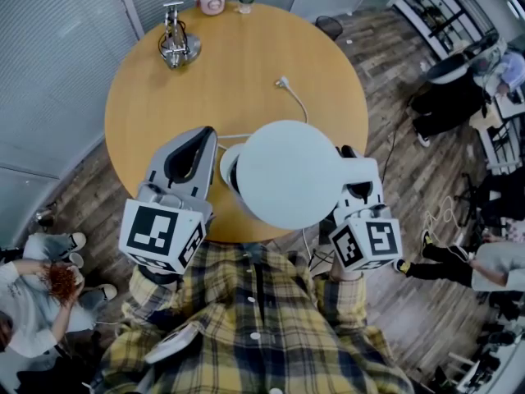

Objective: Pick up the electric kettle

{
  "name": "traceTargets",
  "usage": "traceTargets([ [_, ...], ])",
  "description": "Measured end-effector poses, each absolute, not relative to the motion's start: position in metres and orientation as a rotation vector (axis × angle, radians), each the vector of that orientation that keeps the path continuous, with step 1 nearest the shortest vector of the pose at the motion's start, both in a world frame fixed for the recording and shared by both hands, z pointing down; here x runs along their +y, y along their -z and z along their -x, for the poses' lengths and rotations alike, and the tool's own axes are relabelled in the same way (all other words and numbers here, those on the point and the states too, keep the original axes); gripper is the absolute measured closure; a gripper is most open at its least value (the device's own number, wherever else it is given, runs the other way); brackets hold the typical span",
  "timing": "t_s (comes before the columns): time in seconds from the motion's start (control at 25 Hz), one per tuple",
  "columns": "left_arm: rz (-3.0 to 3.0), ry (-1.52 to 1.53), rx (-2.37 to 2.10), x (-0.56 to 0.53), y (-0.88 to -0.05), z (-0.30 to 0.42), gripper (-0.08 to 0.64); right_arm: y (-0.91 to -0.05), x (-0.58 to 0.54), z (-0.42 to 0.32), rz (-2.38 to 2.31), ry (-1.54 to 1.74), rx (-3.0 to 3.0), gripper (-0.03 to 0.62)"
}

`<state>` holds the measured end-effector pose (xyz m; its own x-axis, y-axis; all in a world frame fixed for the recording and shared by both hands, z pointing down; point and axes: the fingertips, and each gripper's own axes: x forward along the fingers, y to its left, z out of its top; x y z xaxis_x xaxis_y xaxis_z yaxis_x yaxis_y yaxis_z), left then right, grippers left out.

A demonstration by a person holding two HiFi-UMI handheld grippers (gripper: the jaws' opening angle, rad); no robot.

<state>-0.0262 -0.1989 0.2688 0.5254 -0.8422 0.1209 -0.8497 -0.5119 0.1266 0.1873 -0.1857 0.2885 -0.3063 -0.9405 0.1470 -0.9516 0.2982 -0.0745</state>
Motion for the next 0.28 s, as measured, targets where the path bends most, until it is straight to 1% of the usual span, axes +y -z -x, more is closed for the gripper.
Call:
traceTargets([
  [0.28,-2.596,-0.065,-1.447,-0.2013,-0.2675,0.0276,0.557,-0.2898,-0.1888,-0.1841,-1.788,-0.222,-2.459,0.505],
])
